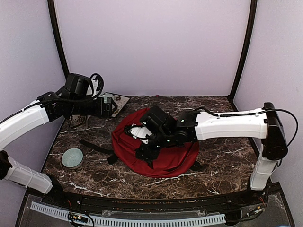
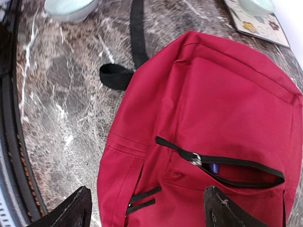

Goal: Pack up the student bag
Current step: Grab the lower front pocket of the student bag.

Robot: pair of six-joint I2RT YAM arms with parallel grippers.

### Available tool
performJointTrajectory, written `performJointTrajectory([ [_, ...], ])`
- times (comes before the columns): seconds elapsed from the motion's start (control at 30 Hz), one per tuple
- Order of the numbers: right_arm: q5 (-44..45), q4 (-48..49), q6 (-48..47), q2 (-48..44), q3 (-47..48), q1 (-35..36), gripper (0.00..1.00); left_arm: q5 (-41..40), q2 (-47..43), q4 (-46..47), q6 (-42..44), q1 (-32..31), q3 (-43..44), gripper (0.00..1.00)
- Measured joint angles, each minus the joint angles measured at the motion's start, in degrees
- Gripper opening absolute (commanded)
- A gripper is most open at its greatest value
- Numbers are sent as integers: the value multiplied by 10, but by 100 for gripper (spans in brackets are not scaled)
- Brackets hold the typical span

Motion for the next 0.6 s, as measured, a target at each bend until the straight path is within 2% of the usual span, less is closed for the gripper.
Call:
performJointTrajectory([
  [0.13, 54, 21, -56, 51, 7, 24, 82, -11, -36, -12, -5, 0, -19, 97],
  [0.43, 163, 98, -114, 106, 7, 41, 81, -37, -85, -41, -18, 0, -40, 97],
  [0.6, 211, 118, -132, 138, 10, 41, 75, -39, -91, -44, -23, 0, -45, 97],
])
